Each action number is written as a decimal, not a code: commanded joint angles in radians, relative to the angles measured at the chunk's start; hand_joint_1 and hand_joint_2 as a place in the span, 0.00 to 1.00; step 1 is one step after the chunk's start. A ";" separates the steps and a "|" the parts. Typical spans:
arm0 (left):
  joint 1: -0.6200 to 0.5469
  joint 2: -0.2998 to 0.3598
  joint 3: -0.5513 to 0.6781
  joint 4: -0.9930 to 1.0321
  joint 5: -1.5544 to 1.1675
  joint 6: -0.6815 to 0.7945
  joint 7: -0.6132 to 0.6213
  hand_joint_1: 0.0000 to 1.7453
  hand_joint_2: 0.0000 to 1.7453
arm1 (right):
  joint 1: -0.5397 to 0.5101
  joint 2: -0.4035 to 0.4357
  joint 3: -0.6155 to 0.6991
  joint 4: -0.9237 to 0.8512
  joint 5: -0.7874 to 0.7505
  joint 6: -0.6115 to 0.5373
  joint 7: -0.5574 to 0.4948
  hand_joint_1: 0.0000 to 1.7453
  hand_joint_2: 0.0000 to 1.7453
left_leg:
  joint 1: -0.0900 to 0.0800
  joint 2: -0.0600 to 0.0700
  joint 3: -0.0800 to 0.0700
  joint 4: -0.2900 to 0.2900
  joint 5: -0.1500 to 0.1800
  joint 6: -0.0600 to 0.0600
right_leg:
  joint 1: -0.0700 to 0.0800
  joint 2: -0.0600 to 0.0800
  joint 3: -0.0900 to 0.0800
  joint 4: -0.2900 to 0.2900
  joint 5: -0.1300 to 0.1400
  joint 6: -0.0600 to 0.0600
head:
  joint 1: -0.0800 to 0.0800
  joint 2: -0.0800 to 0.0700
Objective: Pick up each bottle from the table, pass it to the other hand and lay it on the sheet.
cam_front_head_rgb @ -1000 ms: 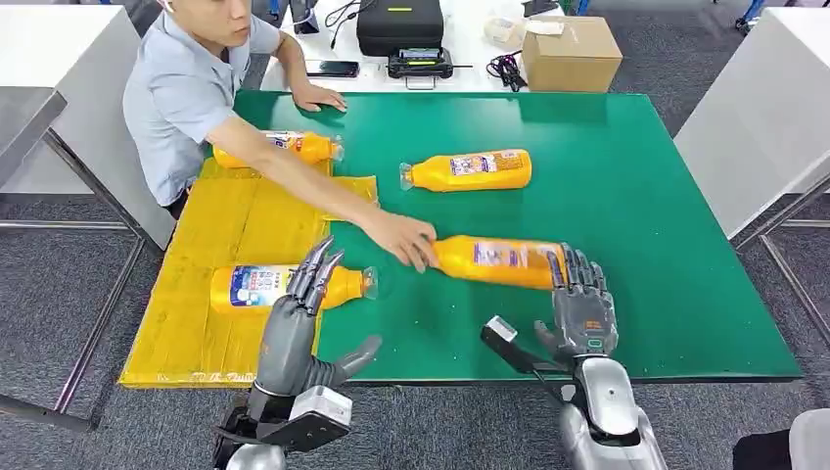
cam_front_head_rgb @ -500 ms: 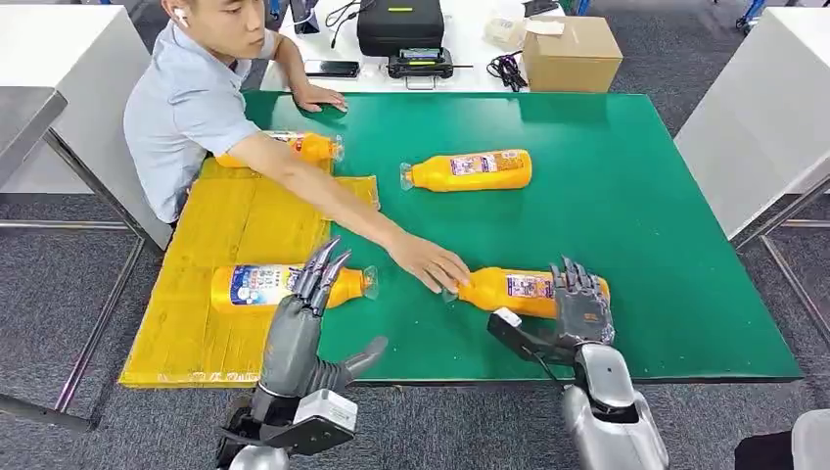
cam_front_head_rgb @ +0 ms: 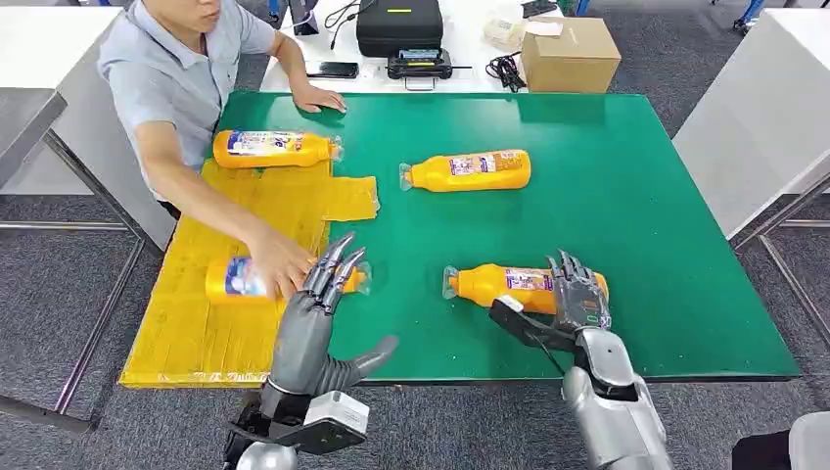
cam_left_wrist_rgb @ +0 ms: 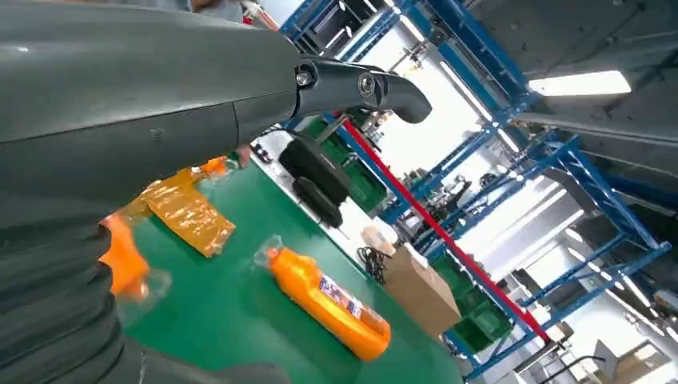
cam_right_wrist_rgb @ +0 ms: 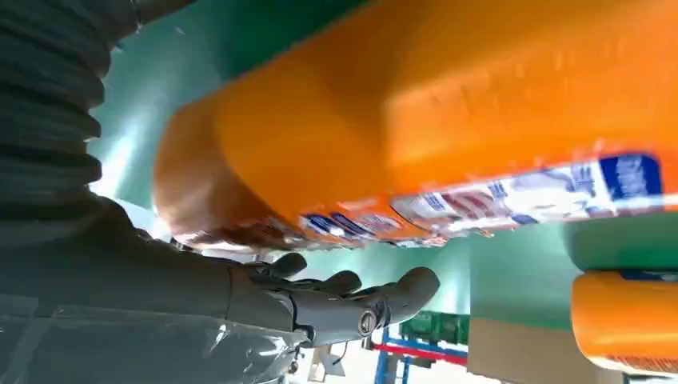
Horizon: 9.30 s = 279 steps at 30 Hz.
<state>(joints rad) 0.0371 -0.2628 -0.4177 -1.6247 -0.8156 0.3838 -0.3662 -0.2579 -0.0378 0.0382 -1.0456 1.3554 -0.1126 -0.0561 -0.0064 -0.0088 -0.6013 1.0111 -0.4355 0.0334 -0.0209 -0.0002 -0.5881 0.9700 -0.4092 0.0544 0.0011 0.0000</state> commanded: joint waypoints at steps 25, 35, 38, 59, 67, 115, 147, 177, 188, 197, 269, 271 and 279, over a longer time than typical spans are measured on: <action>-0.057 0.026 -0.104 0.132 0.051 0.000 -0.031 0.00 1.00 | 0.049 -0.187 0.011 0.182 -0.480 0.242 -0.287 1.00 1.00 | 0.002 -0.005 0.008 -0.002 0.000 -0.002 | 0.002 -0.006 0.010 -0.004 -0.001 -0.003 | 0.000 0.000; -0.082 0.047 -0.112 0.167 0.093 0.026 -0.047 0.00 1.00 | 0.063 -0.163 0.032 0.125 -0.679 0.272 -0.369 1.00 1.00 | 0.002 -0.001 0.014 -0.001 -0.003 0.000 | 0.002 -0.002 0.014 -0.003 -0.001 -0.002 | 0.000 0.000; -0.081 0.046 -0.113 0.167 0.093 0.026 -0.046 0.00 1.00 | 0.064 -0.166 0.032 0.124 -0.679 0.272 -0.369 1.00 1.00 | 0.002 0.000 0.015 -0.002 -0.002 -0.001 | 0.003 -0.002 0.015 -0.004 0.000 -0.003 | 0.000 0.000; -0.172 -0.025 -0.059 0.553 0.858 -0.210 0.013 0.00 1.00 | 0.043 0.037 0.267 -0.112 -0.966 0.314 -0.437 1.00 1.00 | 0.002 0.005 0.009 0.000 -0.002 -0.001 | 0.001 0.005 0.009 -0.001 0.000 -0.002 | 0.000 0.000; -0.229 -0.049 -0.069 0.550 0.858 -0.209 0.046 0.00 1.00 | -0.009 0.057 0.299 -0.077 -0.973 0.319 -0.425 1.00 1.00 | 0.000 0.002 0.002 0.000 -0.001 0.000 | 0.000 0.002 0.003 0.000 0.000 -0.002 | 0.000 0.000; -0.307 -0.043 -0.104 0.595 0.934 -0.160 0.018 1.00 1.00 | -0.017 0.072 0.377 0.002 -0.949 0.220 -0.417 0.00 1.00 | 0.000 0.001 0.002 0.000 -0.001 0.000 | 0.000 0.001 0.003 -0.001 0.000 -0.001 | 0.000 0.000; -0.379 0.111 0.222 0.627 -0.755 0.231 0.435 1.00 1.00 | -0.090 0.111 0.221 0.166 -0.575 -0.016 -0.379 0.00 1.00 | 0.001 0.002 0.005 -0.002 0.000 -0.002 | 0.001 0.002 0.005 -0.001 0.000 -0.003 | 0.000 0.000; -0.494 0.096 0.252 0.935 -0.730 0.011 0.443 0.00 1.00 | -0.069 0.110 0.180 0.163 -0.620 0.022 -0.419 0.00 1.00 | 0.001 0.001 0.002 0.000 0.000 -0.001 | 0.001 0.001 0.002 0.000 0.000 -0.002 | 0.000 0.000; -0.509 0.096 0.261 0.989 -0.713 -0.053 0.441 0.00 1.00 | -0.075 0.110 0.174 0.178 -0.617 0.020 -0.424 0.00 1.00 | 0.001 0.002 0.005 0.000 0.000 -0.002 | 0.001 0.001 0.006 0.000 0.000 -0.003 | 0.000 0.000; -0.495 0.088 0.229 0.954 -0.742 -0.041 0.447 0.00 1.00 | -0.071 0.113 0.170 0.179 -0.603 0.011 -0.419 0.00 1.00 | 0.001 0.001 0.007 0.000 0.001 -0.001 | 0.001 0.001 0.008 0.000 0.000 -0.002 | 0.000 0.000; 0.018 -0.065 0.182 0.130 0.080 -0.126 0.154 0.00 1.00 | 0.301 0.120 0.097 -0.403 0.001 -0.068 -0.050 0.00 1.00 | 0.001 0.001 0.002 -0.001 -0.001 -0.001 | 0.001 0.000 0.003 -0.001 -0.001 -0.002 | 0.000 0.000; 0.014 -0.067 0.178 0.136 0.048 -0.109 0.162 0.00 1.00 | 0.286 0.114 0.093 -0.379 0.000 -0.050 -0.037 0.00 1.00 | 0.001 0.001 0.002 -0.001 -0.001 -0.001 | 0.001 0.000 0.003 -0.002 0.000 -0.002 | 0.000 0.000; 0.004 -0.072 0.159 0.148 0.044 -0.129 0.166 0.00 1.00 | 0.220 0.066 0.046 -0.288 0.002 0.012 0.029 0.00 1.00 | 0.001 0.000 0.001 -0.001 0.000 0.000 | 0.001 0.000 0.002 -0.002 0.000 -0.001 | 0.000 0.000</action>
<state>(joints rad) 0.0549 -0.3166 -0.2544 -1.5057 -0.7721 0.2716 -0.2060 0.0514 0.0961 0.1274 -1.4839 1.3546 -0.1075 -0.0530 -0.0067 -0.0091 -0.6022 1.0110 -0.4353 0.0340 -0.0211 -0.0005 -0.5883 0.9698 -0.4095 0.0543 0.0011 0.0000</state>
